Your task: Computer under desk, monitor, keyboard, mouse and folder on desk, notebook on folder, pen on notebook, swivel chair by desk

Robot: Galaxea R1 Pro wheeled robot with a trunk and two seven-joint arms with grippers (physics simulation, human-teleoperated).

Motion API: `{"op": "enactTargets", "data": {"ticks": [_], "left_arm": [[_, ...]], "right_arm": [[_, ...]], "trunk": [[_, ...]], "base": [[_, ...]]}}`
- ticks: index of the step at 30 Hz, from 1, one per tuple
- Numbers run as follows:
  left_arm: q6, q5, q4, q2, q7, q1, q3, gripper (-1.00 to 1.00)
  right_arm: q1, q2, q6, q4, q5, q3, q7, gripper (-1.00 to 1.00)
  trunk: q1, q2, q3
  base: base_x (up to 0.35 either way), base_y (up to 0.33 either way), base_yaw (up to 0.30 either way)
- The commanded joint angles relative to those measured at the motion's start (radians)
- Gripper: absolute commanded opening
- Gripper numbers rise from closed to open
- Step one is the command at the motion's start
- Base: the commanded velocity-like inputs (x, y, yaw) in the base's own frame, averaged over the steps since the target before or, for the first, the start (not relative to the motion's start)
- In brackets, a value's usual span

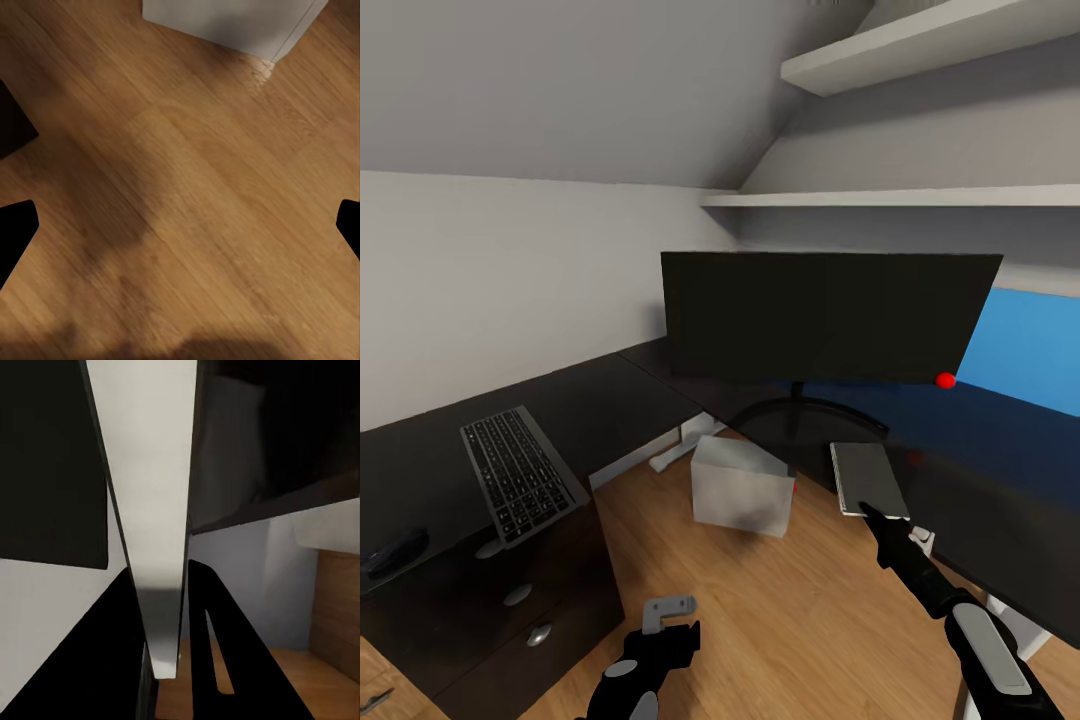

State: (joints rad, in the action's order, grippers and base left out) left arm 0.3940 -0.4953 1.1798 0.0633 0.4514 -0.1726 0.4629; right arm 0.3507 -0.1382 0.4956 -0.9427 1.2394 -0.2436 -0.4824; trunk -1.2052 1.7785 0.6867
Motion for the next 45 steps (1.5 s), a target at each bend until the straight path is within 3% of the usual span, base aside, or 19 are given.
{"op": "enactTargets", "data": {"ticks": [1,12,18,33,45], "left_arm": [[0.002,-0.009,0.001,0.0,0.009,-0.001,0.002,1.0],[0.002,-0.01,0.001,0.0,0.008,-0.001,0.002,1.0],[0.003,-0.011,0.001,0.0,0.006,-0.001,0.002,1.0],[0.003,-0.012,0.001,0.0,0.007,-0.001,0.002,1.0],[0.003,-0.011,-0.031,0.003,0.009,-0.001,0.003,1.0]], "right_arm": [[0.001,0.0,0.008,0.0,0.006,-0.002,0.001,-1.0],[0.001,0.003,0.01,-0.004,0.006,0.013,0.001,-1.0],[0.001,-0.002,0.022,-0.026,0.003,0.081,-0.002,-1.0],[0.001,0.001,0.035,-0.034,0.001,0.118,-0.002,-1.0],[0.001,0.0,0.035,-0.065,-0.004,0.205,-0.002,-1.0]], "trunk": [[0.004,-0.007,-0.002],[0.046,-0.084,-0.037],[0.046,-0.084,-0.037],[0.046,-0.084,-0.037],[0.046,-0.084,-0.037]], "base": [[0.0,0.0,0.0],[0.0,0.0,0.0],[0.0,0.0,0.0],[0.0,0.0,0.116],[0.0,0.0,0.277]]}}
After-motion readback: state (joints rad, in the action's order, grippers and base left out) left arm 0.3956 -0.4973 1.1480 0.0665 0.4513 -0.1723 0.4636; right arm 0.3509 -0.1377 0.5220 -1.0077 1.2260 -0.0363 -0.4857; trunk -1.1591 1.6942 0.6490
